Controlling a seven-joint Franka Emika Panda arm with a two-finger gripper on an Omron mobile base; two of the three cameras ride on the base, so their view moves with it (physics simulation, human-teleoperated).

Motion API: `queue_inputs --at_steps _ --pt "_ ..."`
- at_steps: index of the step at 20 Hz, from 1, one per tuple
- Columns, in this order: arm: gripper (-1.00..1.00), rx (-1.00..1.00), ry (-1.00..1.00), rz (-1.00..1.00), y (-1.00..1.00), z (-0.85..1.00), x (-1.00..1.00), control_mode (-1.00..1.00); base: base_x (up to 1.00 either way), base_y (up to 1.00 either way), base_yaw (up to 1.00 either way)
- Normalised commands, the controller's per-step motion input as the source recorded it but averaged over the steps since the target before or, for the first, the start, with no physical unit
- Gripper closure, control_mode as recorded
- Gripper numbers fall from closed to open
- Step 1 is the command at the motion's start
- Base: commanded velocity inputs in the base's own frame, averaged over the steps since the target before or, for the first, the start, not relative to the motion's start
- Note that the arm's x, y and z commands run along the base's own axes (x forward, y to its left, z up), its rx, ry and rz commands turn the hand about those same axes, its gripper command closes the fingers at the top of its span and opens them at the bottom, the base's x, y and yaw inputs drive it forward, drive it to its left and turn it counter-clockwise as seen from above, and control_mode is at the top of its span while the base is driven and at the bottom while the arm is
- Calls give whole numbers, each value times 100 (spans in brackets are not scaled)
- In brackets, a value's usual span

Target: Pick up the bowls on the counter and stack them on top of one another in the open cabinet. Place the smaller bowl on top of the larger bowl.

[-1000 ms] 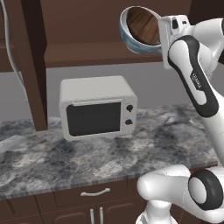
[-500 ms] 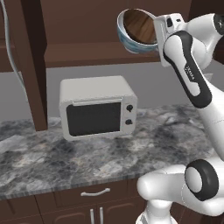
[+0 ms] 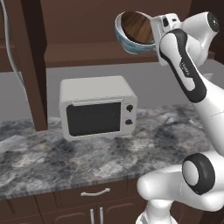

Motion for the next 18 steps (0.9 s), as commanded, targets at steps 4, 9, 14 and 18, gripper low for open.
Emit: queue_inputs --at_steps 4,9,14,18 --pt "100 -4 6 0 1 -2 38 -100 0 0 0" --pt "100 -5 6 0 0 -3 35 -100 0 0 0" --pt "100 -2 2 0 0 -1 29 -100 0 0 0" --pt "100 0 0 0 0 0 18 -100 0 0 0"
